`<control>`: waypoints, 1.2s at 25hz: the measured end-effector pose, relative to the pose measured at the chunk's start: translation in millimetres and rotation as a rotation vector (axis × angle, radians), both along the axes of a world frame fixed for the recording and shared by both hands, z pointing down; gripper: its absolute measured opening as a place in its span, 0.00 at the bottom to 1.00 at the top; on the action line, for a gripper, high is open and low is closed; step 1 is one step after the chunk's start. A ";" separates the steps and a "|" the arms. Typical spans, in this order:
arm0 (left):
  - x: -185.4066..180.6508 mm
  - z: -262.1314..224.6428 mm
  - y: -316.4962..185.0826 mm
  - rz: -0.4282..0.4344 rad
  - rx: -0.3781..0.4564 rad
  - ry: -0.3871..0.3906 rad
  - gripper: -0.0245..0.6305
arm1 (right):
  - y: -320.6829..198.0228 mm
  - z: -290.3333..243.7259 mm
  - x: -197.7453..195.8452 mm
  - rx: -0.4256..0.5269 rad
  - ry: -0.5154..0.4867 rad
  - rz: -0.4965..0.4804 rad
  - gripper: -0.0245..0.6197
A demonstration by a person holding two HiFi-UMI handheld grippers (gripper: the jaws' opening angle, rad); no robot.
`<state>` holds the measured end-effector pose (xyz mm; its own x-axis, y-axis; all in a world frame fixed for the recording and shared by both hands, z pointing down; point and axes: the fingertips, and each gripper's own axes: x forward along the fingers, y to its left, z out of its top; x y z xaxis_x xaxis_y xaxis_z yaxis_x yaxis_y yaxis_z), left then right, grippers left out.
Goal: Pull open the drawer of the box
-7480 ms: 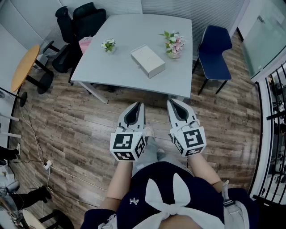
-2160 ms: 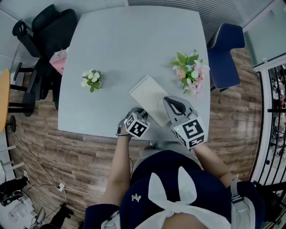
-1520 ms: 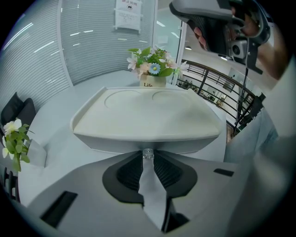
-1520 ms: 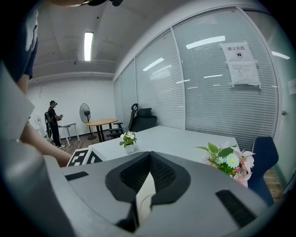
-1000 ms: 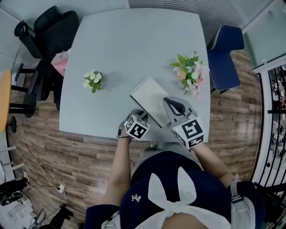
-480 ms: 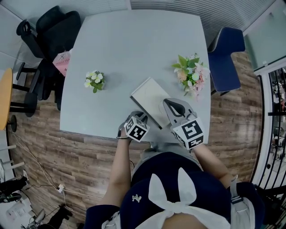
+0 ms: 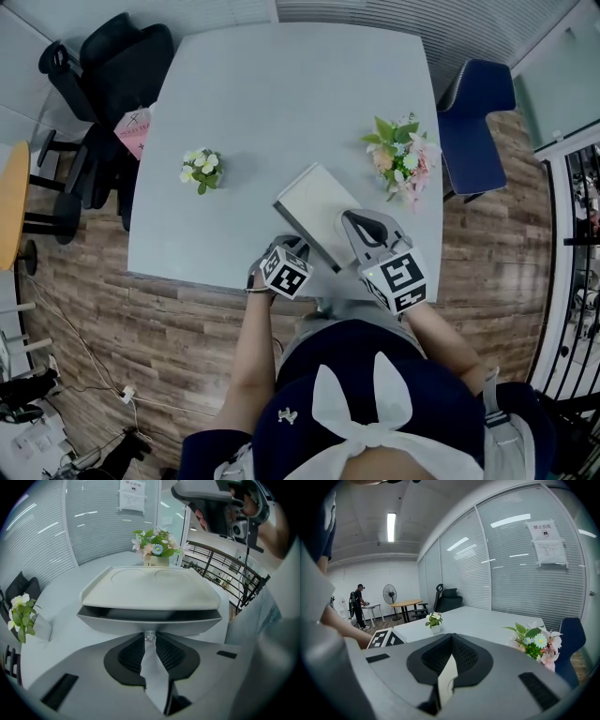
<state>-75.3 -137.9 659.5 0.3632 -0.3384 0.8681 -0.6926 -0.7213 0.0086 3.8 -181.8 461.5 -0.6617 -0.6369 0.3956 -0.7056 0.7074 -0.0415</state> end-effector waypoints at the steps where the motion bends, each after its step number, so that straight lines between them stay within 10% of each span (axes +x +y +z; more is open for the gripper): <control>1: -0.6 0.0 0.7 0.000 -0.001 0.001 0.17 | 0.8 0.3 -0.5 -0.003 0.000 -0.003 0.05; 30: -16.2 0.8 14.6 -0.018 -0.009 0.005 0.17 | 16.0 6.4 -9.5 -0.021 0.030 -0.053 0.05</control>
<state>-91.5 -123.3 660.3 0.3610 -0.3376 0.8693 -0.7057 -0.7083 0.0180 -5.7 -165.8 467.9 -0.6820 -0.5924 0.4290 -0.6681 0.7432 -0.0358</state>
